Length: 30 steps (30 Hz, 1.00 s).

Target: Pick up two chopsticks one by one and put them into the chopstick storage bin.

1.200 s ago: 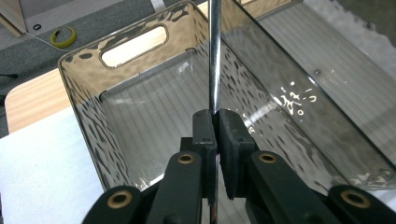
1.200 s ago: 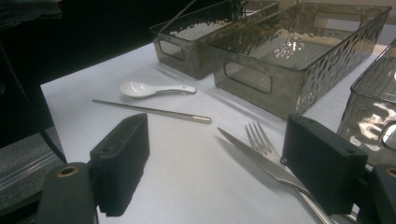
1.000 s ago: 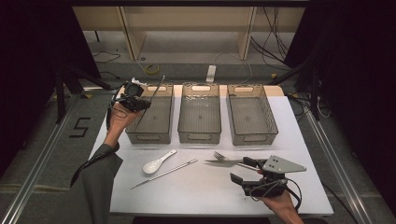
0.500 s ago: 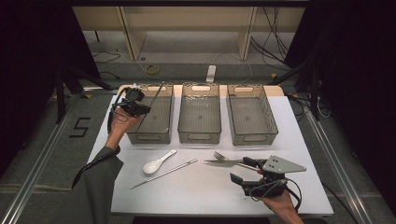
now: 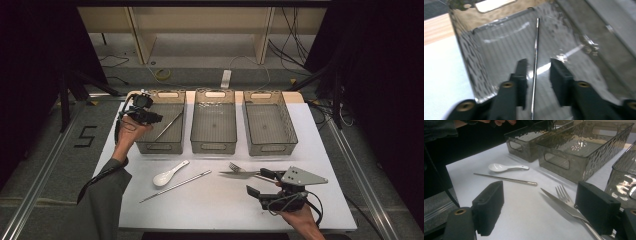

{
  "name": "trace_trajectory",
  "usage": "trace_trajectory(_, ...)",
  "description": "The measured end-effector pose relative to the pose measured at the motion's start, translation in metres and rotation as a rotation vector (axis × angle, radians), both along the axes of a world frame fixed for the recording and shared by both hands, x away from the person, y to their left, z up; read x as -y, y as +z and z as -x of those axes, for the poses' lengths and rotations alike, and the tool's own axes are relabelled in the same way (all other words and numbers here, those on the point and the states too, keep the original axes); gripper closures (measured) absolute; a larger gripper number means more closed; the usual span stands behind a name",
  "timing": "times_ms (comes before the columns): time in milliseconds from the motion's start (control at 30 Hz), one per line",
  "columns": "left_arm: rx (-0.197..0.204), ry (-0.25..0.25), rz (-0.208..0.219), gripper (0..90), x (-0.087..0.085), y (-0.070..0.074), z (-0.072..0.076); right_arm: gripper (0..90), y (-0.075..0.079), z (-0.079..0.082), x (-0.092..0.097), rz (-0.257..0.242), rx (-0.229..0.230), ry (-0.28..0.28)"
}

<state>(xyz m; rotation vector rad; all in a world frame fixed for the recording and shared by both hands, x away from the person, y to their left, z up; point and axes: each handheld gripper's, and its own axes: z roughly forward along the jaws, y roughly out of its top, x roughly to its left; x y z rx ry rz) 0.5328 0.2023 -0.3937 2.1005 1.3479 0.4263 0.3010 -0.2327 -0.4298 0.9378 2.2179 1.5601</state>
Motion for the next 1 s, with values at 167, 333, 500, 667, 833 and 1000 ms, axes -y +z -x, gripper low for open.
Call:
trace_trajectory(167,-0.065,-0.077,0.055,42.6,0.008,0.007,0.02,23.9,0.0,0.0,0.0,0.0,0.0,-0.002)
trace_trajectory(333,-0.04,-0.127,0.077,31.6,0.014,0.008,0.046,23.9,0.0,0.0,0.0,0.001,0.0,-0.004)
trace_trajectory(500,-0.05,-0.171,0.044,26.6,0.021,0.006,0.059,23.9,0.0,0.001,-0.001,0.009,0.003,-0.001)
trace_trajectory(667,-0.075,-0.21,0.007,23.1,0.026,0.002,0.071,23.9,0.0,0.001,-0.001,0.009,0.002,-0.001)
trace_trajectory(833,-0.092,-0.256,-0.014,19.6,0.035,0.001,0.086,23.9,0.0,0.002,-0.001,0.011,0.002,0.001)
trace_trajectory(1000,-0.112,-0.301,0.002,18.9,0.043,-0.006,0.097,23.9,0.0,0.002,-0.002,0.014,0.005,0.003)
